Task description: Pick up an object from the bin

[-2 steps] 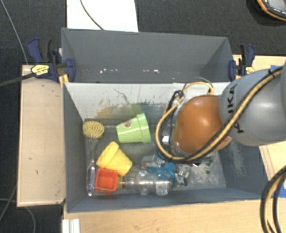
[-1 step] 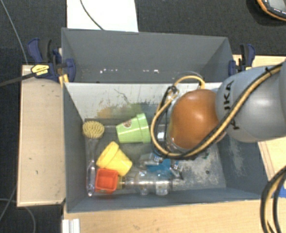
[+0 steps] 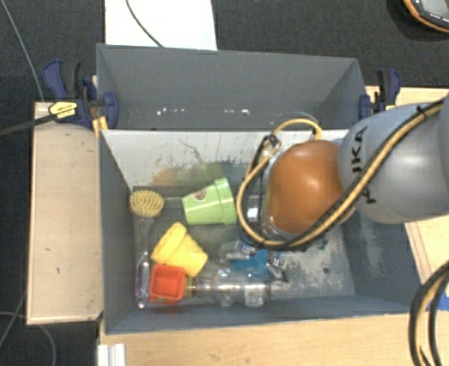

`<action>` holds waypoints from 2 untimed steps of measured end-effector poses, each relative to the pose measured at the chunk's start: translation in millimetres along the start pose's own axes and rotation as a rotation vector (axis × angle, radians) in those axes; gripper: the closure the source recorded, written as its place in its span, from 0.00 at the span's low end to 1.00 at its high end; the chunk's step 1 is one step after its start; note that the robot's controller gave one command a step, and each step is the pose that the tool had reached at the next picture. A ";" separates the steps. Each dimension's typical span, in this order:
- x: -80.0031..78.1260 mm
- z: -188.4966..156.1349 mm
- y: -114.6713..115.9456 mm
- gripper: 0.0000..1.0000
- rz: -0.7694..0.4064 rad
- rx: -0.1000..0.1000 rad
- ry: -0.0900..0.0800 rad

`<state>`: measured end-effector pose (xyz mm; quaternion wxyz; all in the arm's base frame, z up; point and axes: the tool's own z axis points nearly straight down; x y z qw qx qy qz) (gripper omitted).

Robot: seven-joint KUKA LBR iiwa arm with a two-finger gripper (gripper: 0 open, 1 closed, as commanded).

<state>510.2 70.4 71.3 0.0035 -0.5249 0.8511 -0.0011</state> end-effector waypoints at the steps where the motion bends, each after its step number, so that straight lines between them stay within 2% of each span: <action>1: 0.2 -11.9 0.4 1.00 0.002 0.000 -0.001; 2: 0.7 -54.9 1.8 1.00 0.004 -0.006 0.002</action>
Offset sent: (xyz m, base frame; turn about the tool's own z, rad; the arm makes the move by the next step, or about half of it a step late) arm -0.0009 -0.0003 0.0806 0.0008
